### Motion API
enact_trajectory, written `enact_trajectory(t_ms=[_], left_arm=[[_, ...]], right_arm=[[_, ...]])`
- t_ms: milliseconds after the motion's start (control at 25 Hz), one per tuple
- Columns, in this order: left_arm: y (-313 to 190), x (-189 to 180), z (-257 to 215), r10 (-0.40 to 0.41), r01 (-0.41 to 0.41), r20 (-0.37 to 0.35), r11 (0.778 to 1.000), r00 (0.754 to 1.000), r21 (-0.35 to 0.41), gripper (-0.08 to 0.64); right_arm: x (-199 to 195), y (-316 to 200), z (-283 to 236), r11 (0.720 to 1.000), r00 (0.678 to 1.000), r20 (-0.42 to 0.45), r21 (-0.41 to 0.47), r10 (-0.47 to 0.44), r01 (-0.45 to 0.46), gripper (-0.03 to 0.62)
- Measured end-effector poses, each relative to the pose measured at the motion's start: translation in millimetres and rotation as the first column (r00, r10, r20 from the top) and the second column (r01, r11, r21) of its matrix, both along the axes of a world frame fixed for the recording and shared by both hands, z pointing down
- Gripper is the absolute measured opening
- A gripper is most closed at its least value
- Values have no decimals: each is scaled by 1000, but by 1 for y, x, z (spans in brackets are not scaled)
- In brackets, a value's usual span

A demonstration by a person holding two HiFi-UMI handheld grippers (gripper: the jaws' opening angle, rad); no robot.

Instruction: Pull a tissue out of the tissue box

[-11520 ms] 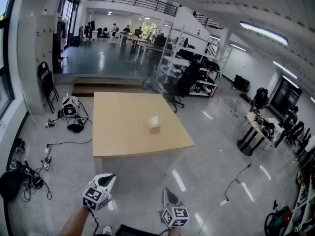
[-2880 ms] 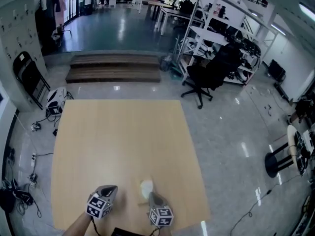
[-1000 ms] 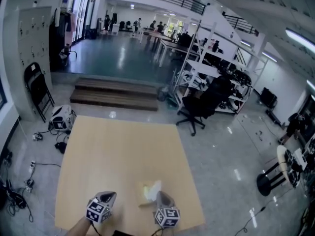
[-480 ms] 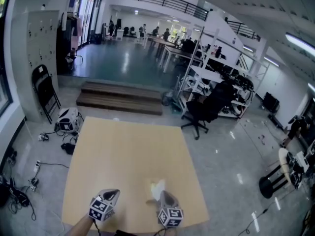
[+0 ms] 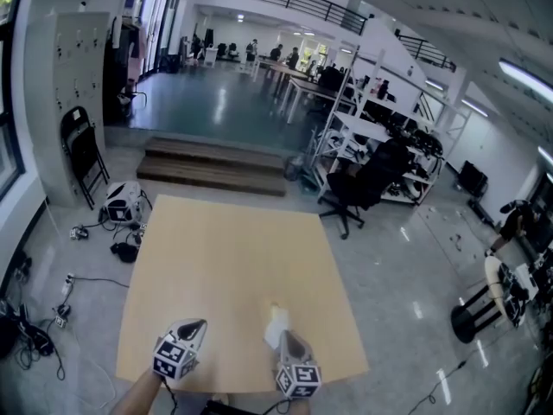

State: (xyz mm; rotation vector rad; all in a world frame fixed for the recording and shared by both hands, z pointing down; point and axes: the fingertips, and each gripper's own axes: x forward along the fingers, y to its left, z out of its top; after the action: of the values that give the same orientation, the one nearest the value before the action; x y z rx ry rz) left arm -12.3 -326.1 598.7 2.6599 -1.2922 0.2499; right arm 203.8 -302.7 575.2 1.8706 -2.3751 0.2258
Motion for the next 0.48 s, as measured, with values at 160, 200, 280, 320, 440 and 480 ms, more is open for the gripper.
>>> enact_trajectory(t_ms=[160, 200, 280, 320, 440, 480], left_arm=[[14, -10, -17, -6, 6, -10, 999, 1000, 32, 8], [17, -12, -20, -7, 8, -12, 999, 1000, 41, 8], [24, -16, -21, -9, 10, -17, 999, 1000, 50, 8], [27, -19, -20, -10, 11, -20, 999, 1000, 53, 8], [37, -26, -23, -20, 21, -23, 998, 1000, 64, 8], [40, -29, -24, -25, 26, -22, 997, 999, 69, 8]], right_arm=[[-13, 21, -9, 1000, 1000, -3, 15, -7, 7, 8], [-15, 27, -10, 1000, 1000, -5, 19, -7, 7, 8], [-19, 38, -10, 1000, 1000, -7, 25, -6, 6, 8], [-21, 43, -11, 1000, 1000, -7, 29, -7, 7, 8], [-29, 59, -13, 999, 1000, -2, 40, -11, 11, 9], [-31, 64, -14, 999, 1000, -1, 43, -11, 11, 8]])
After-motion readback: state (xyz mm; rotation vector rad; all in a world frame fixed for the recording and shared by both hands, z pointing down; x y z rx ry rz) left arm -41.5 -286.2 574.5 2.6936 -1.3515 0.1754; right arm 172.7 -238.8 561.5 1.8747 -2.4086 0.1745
